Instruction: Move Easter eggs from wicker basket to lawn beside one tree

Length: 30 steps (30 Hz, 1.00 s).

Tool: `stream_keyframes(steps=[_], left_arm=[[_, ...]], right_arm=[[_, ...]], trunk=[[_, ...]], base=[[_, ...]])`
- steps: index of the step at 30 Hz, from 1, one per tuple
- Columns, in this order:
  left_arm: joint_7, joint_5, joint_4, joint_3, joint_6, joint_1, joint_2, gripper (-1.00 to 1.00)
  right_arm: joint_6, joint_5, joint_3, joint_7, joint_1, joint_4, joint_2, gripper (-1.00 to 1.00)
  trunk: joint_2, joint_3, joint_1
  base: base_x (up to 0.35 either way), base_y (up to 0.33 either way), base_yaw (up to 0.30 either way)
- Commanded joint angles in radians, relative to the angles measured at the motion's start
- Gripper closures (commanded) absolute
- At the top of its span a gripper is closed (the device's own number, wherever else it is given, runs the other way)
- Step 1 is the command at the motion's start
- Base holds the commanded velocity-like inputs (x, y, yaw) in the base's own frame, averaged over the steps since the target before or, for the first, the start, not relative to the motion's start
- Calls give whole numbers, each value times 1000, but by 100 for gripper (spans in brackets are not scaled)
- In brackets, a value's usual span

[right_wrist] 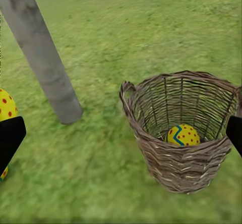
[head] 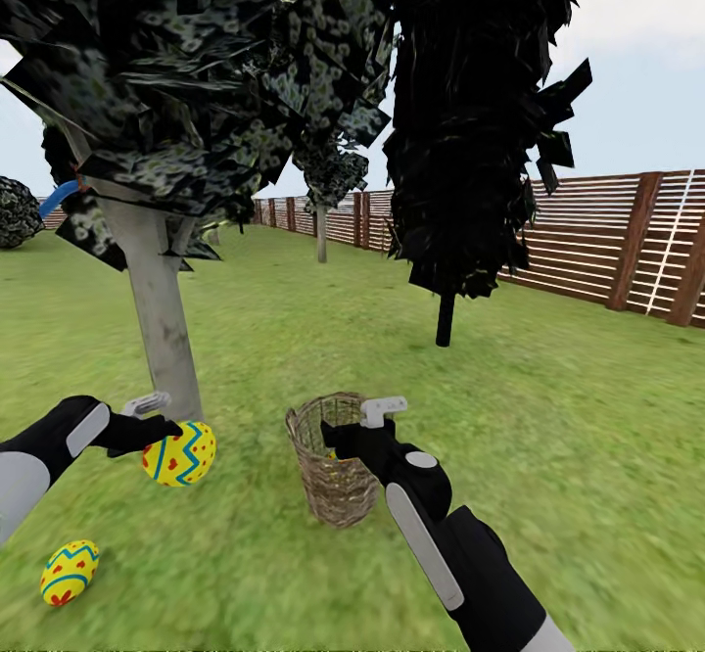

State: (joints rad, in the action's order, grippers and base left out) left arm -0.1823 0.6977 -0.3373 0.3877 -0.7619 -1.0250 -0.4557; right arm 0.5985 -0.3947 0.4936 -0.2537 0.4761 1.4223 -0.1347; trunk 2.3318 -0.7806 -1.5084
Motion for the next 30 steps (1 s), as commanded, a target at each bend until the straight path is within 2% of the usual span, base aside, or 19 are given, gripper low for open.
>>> stream_keyframes(steps=[1,3,5,7,13,17,19,21,23,26,30], left_arm=[[-7,4,0,3,3,0,0,100],[2,29,0,3,48,15,0,100],[26,38,0,3,76,28,-2,100],[50,42,2,3,91,34,-1,100],[70,45,30,3,124,38,-1,100],[71,46,34,1,131,39,-1,100],[72,46,35,-32,133,39,-1,100],[75,43,35,-91,132,38,-1,100],[113,39,35,-125,130,38,-1,100],[227,41,34,-145,133,37,-1,100],[259,41,34,-148,134,37,0,100]], right_arm=[[3,-11,2,-10,1,1,0,-100],[3,-11,2,-10,1,1,0,-100],[3,-11,2,-9,1,1,0,-100],[3,-11,3,-9,1,1,0,-100],[3,-12,4,-9,0,37,0,-100],[3,-12,37,-10,0,53,0,-100],[3,-12,46,-10,-1,55,0,-100],[3,-12,50,-10,-1,55,0,-100],[3,-11,50,-10,-1,55,0,-100],[3,-10,49,-10,-1,55,1,-100],[3,-9,48,-11,-1,56,1,-100]], trunk=[[8,-4,-4],[22,-11,-11],[36,-17,-19],[50,-23,-27],[92,-42,-50],[120,-55,-65],[134,-61,-73],[148,-67,-80],[162,-73,-88],[169,-84,-93],[170,-100,-94]], base=[[0,0,0],[0,0,0],[0,0,0],[0,0,0],[0,0,0],[0,0,0],[0,0,0],[0,0,0],[0,0,0],[0,0,0],[0,0,0]])
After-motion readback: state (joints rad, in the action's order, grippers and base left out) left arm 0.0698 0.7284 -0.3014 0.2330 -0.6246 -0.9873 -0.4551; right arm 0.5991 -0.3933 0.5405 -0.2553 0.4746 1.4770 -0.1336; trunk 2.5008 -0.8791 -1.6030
